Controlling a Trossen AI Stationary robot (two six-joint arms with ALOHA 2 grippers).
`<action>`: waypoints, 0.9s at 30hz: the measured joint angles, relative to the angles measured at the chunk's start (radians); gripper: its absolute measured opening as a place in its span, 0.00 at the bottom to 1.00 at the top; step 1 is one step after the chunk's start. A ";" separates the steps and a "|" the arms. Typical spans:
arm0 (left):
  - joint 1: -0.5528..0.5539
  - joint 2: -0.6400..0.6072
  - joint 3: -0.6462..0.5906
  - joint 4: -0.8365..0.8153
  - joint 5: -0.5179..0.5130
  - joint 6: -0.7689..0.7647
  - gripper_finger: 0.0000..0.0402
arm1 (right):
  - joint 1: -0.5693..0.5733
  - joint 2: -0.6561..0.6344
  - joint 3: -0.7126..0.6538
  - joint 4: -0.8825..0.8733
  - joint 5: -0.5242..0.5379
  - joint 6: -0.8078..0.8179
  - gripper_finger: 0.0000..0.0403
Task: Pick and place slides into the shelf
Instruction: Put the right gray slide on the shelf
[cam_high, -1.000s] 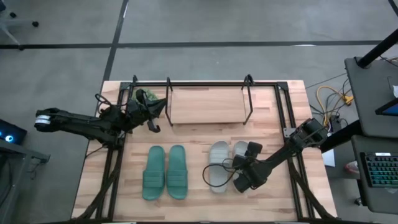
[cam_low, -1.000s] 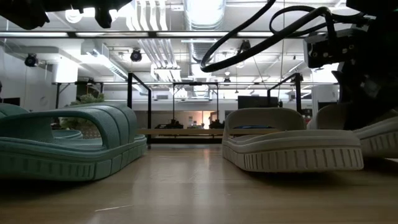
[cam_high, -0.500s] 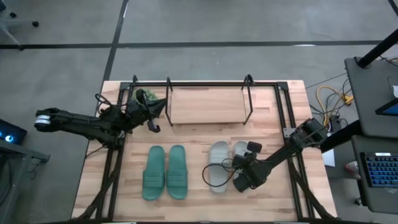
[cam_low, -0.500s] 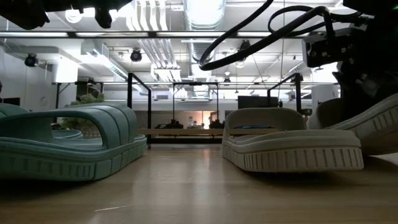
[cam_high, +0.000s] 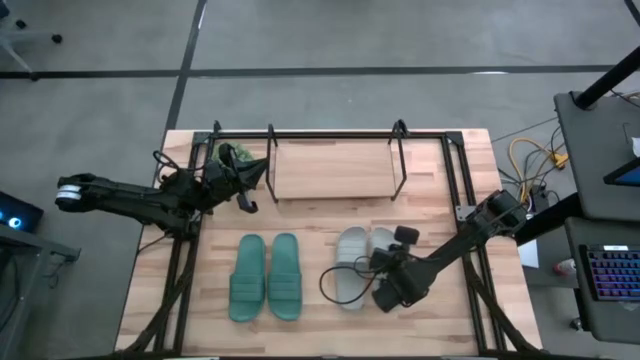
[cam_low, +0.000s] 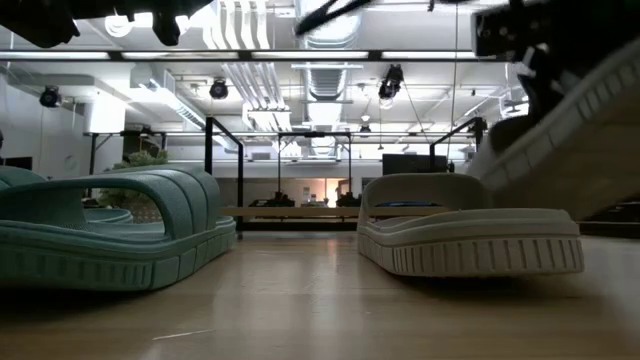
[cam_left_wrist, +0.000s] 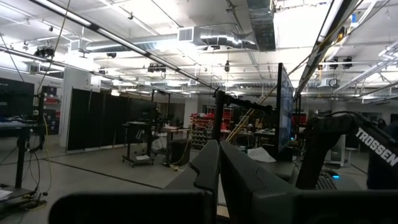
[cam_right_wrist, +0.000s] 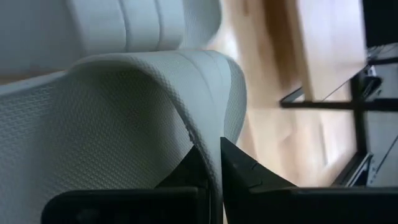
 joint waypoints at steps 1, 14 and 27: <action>0.000 0.000 0.000 0.000 0.000 0.000 0.00 | 0.000 0.000 0.014 -0.011 0.012 0.001 0.02; 0.000 0.000 0.000 0.000 0.000 0.000 0.00 | -0.022 -0.002 0.203 -0.195 0.239 -0.082 0.02; 0.000 0.000 0.000 0.000 0.000 0.000 0.00 | -0.214 -0.002 0.236 -0.196 0.335 -0.289 0.02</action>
